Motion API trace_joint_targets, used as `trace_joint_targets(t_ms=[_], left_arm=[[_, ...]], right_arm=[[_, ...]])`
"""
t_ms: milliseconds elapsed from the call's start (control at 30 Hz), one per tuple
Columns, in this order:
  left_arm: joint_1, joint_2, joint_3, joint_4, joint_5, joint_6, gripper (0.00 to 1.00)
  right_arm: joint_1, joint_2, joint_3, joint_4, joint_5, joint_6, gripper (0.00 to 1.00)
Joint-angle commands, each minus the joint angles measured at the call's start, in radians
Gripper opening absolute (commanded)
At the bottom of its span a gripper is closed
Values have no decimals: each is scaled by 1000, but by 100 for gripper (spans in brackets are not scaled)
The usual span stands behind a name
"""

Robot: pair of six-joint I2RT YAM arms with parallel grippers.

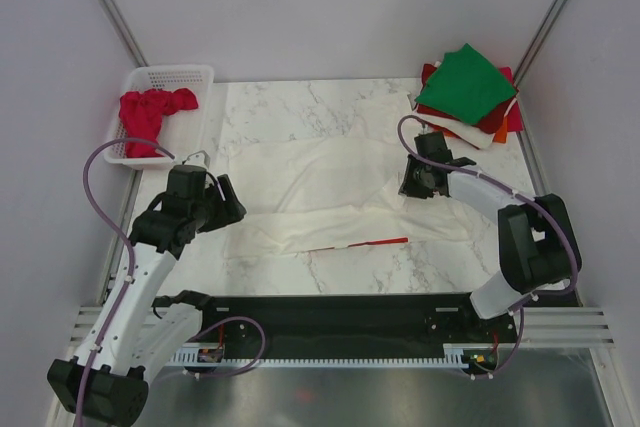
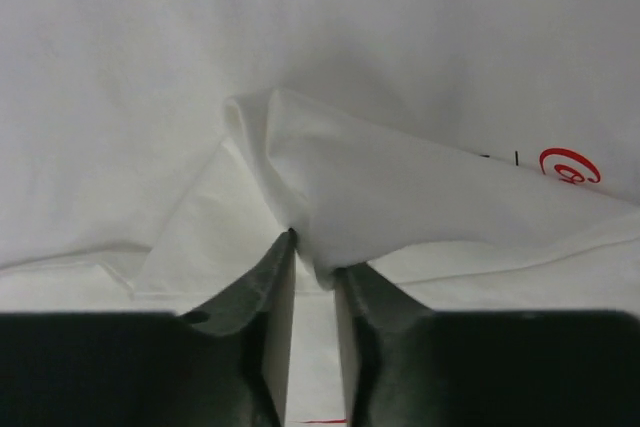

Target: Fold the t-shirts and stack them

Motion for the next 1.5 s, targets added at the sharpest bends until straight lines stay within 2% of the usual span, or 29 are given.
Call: trace_joint_targets(t_ms=[0, 33, 67, 100, 467, 567, 600, 633, 667, 700, 733, 767, 867, 933, 1100, 1200, 1233, 1467], left_arm=[[-4, 3, 4, 41, 4, -11, 69], [-4, 4, 4, 41, 2, -10, 69], [-4, 6, 4, 41, 4, -10, 68], [-4, 6, 4, 41, 0, -10, 68], [-6, 13, 2, 43, -6, -10, 67], [-7, 15, 2, 43, -6, -8, 67], [-9, 15, 2, 41, -9, -8, 67], [-9, 15, 2, 41, -7, -10, 67], [-9, 13, 4, 41, -9, -10, 67], [-9, 13, 2, 41, -9, -11, 67], [-13, 15, 4, 41, -9, -11, 67], [-12, 15, 2, 41, -9, -10, 67], [-18, 19, 2, 41, -12, -11, 67], [-18, 23, 2, 41, -10, -10, 67], [-21, 27, 2, 41, -9, -11, 66], [-21, 27, 2, 41, -9, -11, 66], [-19, 29, 2, 43, -9, -11, 66], [-21, 26, 2, 43, -9, -11, 66]], right_arm=[[6, 28, 34, 44, -8, 11, 21], [4, 31, 43, 44, -2, 11, 14], [3, 36, 67, 37, 27, 11, 3], [0, 39, 81, 34, 38, 16, 0], [-66, 169, 305, -17, 204, 103, 0], [-78, 229, 350, -31, 241, 128, 3], [-85, 243, 358, -34, 239, 131, 8], [-91, 257, 364, -35, 234, 131, 18], [-94, 279, 367, -35, 227, 132, 51], [-98, 287, 368, -37, 221, 131, 70], [-98, 293, 365, -37, 218, 128, 82], [-100, 293, 356, -35, 210, 126, 91], [-100, 251, 316, -23, 208, 117, 95], [-101, 212, 290, -11, 205, 111, 95], [-98, 57, 145, 66, 80, 109, 90], [-95, 25, 57, 110, 15, 120, 81], [-94, 30, 30, 132, 14, 121, 75], [-88, 97, -7, 193, -54, 126, 54]])
